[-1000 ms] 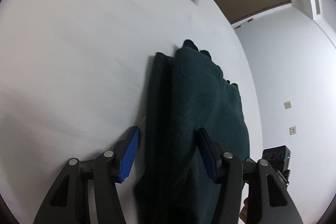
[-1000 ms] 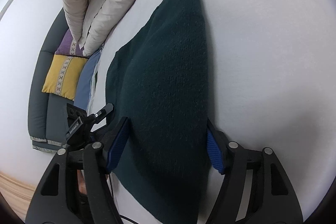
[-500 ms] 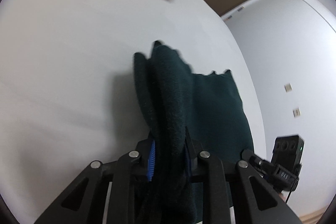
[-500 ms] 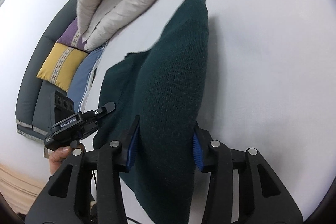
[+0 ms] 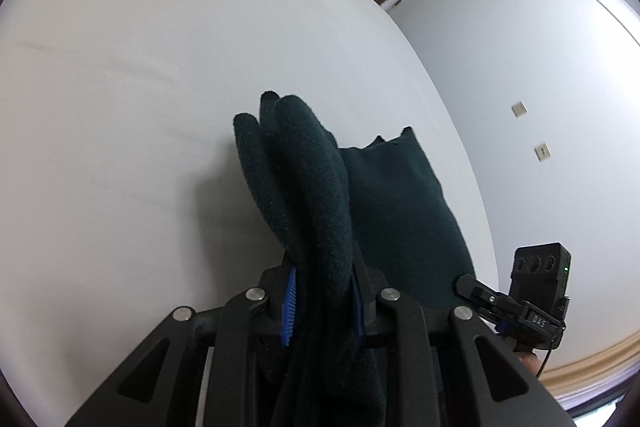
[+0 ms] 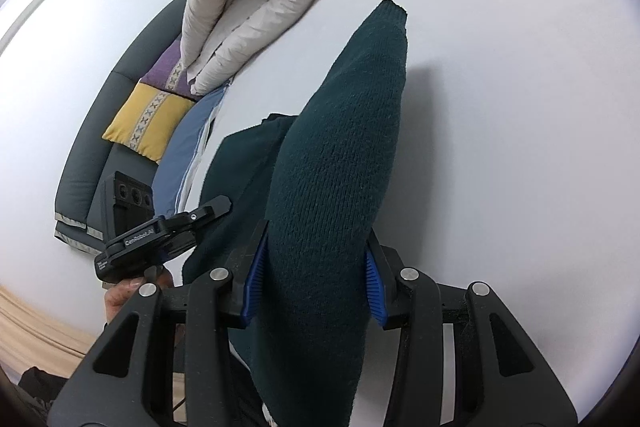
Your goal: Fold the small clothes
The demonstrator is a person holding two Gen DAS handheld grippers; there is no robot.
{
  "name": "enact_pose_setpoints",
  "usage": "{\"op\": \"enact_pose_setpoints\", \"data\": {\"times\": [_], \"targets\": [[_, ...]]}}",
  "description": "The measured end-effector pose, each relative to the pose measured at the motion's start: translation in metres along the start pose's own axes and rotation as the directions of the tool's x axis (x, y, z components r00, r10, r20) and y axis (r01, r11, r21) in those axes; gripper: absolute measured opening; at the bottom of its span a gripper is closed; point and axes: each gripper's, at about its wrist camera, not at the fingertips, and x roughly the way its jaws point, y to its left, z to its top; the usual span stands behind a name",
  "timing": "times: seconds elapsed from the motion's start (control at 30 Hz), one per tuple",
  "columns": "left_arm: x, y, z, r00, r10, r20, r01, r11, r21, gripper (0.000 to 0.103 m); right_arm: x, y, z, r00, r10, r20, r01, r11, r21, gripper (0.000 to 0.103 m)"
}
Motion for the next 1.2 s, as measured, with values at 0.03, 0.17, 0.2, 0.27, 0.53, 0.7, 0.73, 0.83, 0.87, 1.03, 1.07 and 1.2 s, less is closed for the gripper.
{"op": "enact_pose_setpoints", "data": {"times": [0.03, 0.17, 0.2, 0.27, 0.53, 0.7, 0.73, 0.83, 0.87, 1.03, 1.07, 1.2], "targets": [[0.002, -0.002, -0.009, 1.0, 0.003, -0.009, -0.003, 1.0, 0.01, 0.024, -0.004, -0.006, -0.012, 1.0, 0.003, 0.002, -0.003, 1.0, 0.013, 0.04], [0.016, 0.012, -0.032, 0.998, 0.046, -0.037, -0.046, 0.999, -0.016, 0.024, -0.013, -0.035, -0.05, 1.0, -0.017, -0.004, 0.017, 0.998, 0.062, 0.04], [0.02, 0.023, -0.036, 0.997, 0.062, -0.04, -0.064, 0.997, -0.046, 0.025, -0.014, -0.047, -0.056, 1.0, -0.014, -0.006, 0.014, 0.996, 0.086, 0.04], [0.024, 0.038, -0.042, 0.999, 0.026, -0.043, -0.031, 0.994, -0.103, 0.027, -0.014, -0.073, -0.067, 0.999, 0.035, -0.009, -0.033, 0.986, 0.162, 0.041], [0.017, 0.04, -0.046, 0.998, 0.063, -0.029, -0.065, 0.995, -0.08, 0.033, -0.029, -0.089, -0.08, 0.998, 0.051, 0.027, -0.055, 0.983, 0.175, 0.044], [-0.007, 0.025, -0.048, 0.988, 0.148, 0.038, -0.146, 0.988, -0.052, 0.035, -0.055, -0.088, -0.062, 0.992, -0.057, 0.115, 0.032, 0.977, 0.21, 0.046], [-0.018, 0.018, -0.047, 0.981, 0.181, 0.076, -0.178, 0.983, -0.036, 0.035, -0.065, -0.087, -0.059, 0.988, -0.053, 0.146, 0.021, 0.977, 0.214, 0.046], [-0.037, -0.007, -0.045, 0.971, 0.19, 0.144, -0.196, 0.98, 0.025, 0.041, -0.082, -0.077, -0.051, 0.978, 0.008, 0.206, -0.05, 0.978, 0.202, 0.046], [-0.039, -0.017, -0.046, 0.969, 0.188, 0.16, -0.199, 0.979, 0.054, 0.044, -0.083, -0.071, -0.048, 0.977, 0.032, 0.21, -0.072, 0.98, 0.185, 0.046], [-0.009, -0.059, -0.057, 0.986, 0.129, 0.11, -0.148, 0.973, 0.179, 0.049, -0.054, -0.023, -0.049, 0.982, 0.169, 0.089, -0.177, 0.98, 0.095, 0.046], [0.0, -0.061, -0.062, 0.986, 0.14, 0.093, -0.156, 0.969, 0.193, 0.049, -0.047, -0.019, -0.051, 0.98, 0.189, 0.057, -0.193, 0.977, 0.085, 0.046], [0.03, -0.041, -0.075, 0.987, 0.159, 0.033, -0.162, 0.977, 0.137, 0.047, -0.021, -0.019, -0.072, 0.979, 0.187, -0.078, -0.182, 0.981, 0.063, 0.046]]}}
